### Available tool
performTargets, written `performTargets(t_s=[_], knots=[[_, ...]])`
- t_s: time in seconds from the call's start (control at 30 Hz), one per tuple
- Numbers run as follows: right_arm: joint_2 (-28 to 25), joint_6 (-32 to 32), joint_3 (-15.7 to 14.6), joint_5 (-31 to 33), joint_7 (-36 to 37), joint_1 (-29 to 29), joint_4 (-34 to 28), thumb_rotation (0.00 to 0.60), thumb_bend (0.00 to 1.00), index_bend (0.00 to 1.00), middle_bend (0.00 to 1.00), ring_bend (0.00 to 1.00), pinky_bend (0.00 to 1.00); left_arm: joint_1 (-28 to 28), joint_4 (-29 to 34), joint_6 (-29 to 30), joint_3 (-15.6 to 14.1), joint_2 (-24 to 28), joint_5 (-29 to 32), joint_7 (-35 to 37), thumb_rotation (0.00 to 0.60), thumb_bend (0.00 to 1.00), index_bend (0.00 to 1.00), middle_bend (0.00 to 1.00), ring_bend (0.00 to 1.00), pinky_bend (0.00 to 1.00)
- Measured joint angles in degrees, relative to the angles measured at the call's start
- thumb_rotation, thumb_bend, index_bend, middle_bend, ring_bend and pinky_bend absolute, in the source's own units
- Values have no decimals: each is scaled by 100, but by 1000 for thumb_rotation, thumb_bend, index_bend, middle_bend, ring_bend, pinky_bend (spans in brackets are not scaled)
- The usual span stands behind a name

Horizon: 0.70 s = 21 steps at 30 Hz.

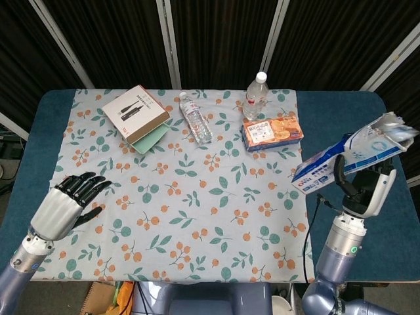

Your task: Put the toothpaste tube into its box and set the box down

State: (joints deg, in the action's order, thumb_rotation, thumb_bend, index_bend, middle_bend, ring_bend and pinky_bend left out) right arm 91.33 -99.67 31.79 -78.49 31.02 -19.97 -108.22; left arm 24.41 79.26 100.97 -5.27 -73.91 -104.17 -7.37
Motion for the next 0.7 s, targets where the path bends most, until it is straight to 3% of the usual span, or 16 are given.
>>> performTargets(t_s=[0.27, 0.43, 0.53, 0.7], knots=[[-106, 142, -199, 148, -92, 157, 161, 600, 542, 560, 640, 658, 549, -604, -411, 103, -551, -246, -166, 370, 600, 58, 234, 292, 283, 453], [-113, 315, -362, 229, -213, 169, 472, 600, 550, 580, 657, 676, 560, -897, -627, 207, -719, -331, -274, 614, 600, 58, 231, 291, 283, 453], [-161, 501, -542, 252, -430, 175, 624, 600, 550, 579, 657, 676, 559, -953, -617, 233, -724, -300, -299, 642, 600, 58, 235, 292, 283, 453], [-322, 980, -1191, 196, -1094, 204, 867, 600, 550, 580, 657, 676, 560, -1028, -528, 195, -732, -175, -310, 669, 600, 58, 243, 291, 283, 443]])
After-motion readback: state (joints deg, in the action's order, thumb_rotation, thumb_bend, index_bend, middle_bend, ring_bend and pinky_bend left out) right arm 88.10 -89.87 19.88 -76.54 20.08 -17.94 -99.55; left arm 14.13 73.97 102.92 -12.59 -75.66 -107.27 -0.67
